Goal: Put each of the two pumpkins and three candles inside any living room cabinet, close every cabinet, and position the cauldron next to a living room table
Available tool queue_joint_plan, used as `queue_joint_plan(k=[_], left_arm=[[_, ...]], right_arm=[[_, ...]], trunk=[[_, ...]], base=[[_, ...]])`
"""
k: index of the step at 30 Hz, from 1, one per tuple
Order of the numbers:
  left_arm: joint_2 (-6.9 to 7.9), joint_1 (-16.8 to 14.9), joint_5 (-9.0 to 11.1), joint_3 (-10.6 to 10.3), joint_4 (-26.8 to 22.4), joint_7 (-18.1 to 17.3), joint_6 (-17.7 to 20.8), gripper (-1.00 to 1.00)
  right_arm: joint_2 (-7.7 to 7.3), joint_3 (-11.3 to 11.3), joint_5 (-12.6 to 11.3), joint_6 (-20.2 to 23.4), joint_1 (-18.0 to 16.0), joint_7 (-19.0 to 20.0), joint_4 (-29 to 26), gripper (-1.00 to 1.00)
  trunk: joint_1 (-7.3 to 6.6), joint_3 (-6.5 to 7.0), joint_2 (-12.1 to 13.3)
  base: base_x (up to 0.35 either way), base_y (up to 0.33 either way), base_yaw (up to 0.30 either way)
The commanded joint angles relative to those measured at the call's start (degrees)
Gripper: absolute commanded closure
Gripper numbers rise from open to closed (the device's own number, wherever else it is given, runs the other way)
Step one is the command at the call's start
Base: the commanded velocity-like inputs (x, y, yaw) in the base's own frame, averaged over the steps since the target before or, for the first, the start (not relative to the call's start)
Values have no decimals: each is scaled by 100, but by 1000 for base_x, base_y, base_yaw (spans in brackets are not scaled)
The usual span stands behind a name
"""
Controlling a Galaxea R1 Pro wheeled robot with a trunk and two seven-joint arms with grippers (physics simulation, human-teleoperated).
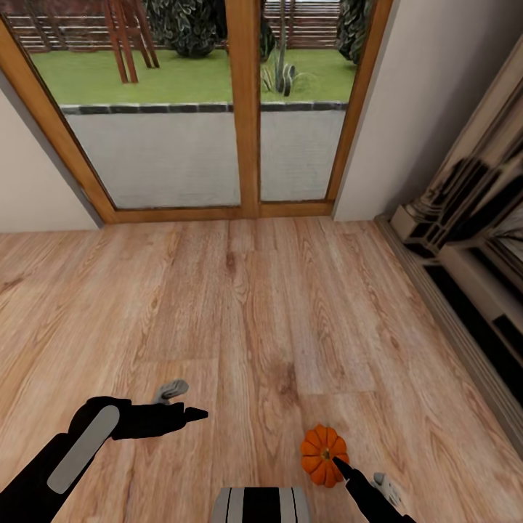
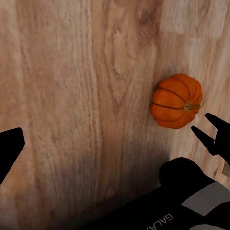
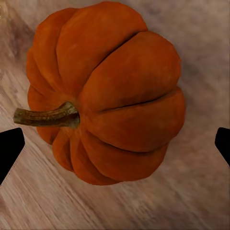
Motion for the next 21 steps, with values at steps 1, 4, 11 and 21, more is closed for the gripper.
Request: queue_joint_plan(k=[1,4,11,21], left_arm=[[3,-4,-46,-5,-2,-47,10,-100],[-1,-5,-47,-5,-2,-48,11,-100],[-3,-5,-47,-5,-3,-47,7,-100],[-18,-3,-43,-5,5,-47,7,-100]], right_arm=[[-3,48,-55,-7,-3,16,1,-100],[-3,48,-55,-8,-3,16,1,-100],[-2,48,-55,-6,-3,15,1,-100],[-2,48,-55,-2,-3,8,1,-100]], trunk=[[0,-4,-1],[0,-4,-1],[0,-4,-1],[0,-4,-1]], base=[[39,12,0],[68,5,0],[75,1,0],[51,0,0]])
